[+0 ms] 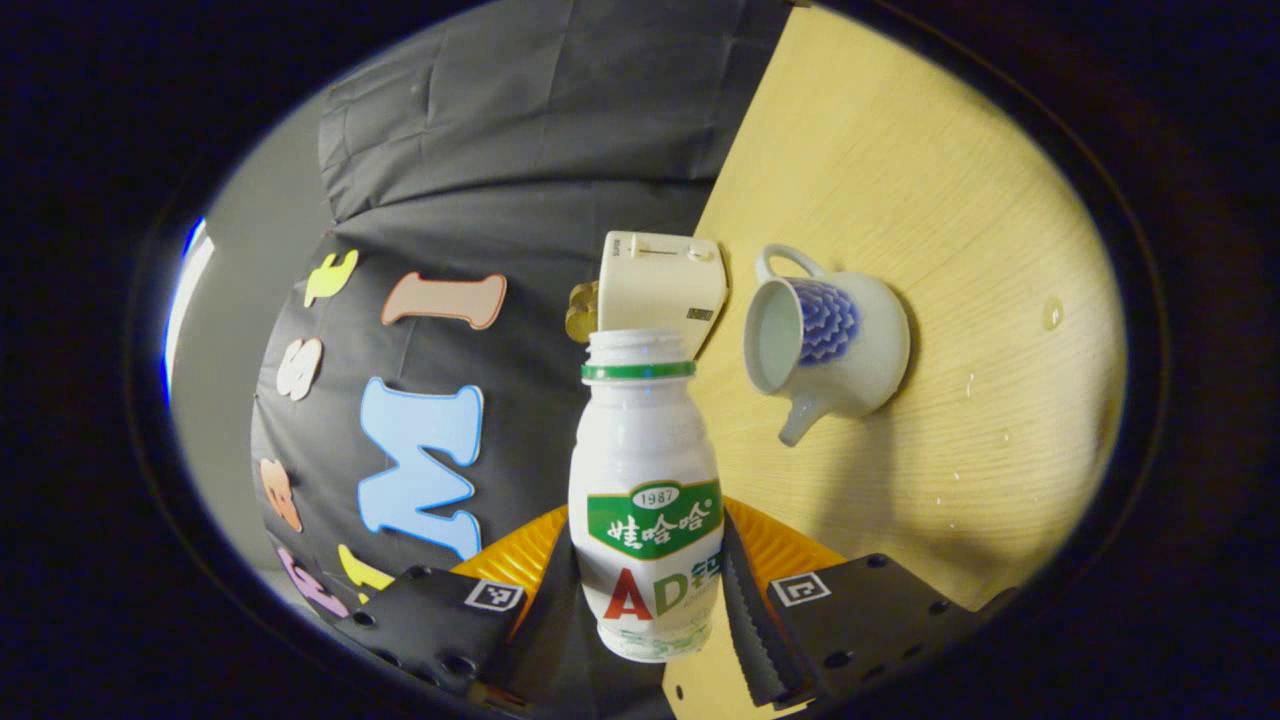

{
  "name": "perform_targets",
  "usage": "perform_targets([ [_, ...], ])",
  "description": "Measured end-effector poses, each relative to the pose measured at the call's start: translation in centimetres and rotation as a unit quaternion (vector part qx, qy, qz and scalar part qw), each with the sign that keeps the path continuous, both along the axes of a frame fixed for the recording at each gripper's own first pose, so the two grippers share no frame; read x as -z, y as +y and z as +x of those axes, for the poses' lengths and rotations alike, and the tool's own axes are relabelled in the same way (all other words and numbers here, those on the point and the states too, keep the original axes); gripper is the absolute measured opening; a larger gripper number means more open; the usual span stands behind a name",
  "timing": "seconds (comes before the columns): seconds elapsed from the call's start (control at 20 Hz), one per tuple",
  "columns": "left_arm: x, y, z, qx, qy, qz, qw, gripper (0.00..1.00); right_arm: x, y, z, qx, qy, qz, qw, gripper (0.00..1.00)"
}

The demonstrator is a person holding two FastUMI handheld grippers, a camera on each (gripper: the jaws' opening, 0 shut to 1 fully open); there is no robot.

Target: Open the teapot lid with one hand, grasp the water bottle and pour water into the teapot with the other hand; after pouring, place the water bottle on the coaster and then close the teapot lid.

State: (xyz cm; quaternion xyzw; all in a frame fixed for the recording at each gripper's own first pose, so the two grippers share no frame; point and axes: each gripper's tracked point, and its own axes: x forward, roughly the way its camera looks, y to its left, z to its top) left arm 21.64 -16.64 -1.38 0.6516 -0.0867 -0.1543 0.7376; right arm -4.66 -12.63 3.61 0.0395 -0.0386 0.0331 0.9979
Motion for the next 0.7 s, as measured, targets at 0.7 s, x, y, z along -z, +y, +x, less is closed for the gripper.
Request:
perform_targets([
  [0.7, 1.2, -0.8, 2.5, -0.011, 0.057, -0.433, 0.900, 0.80, -0.8, 2.6, 14.0, 0.000, 0.055, -0.037, 0.998, 0.07],
])
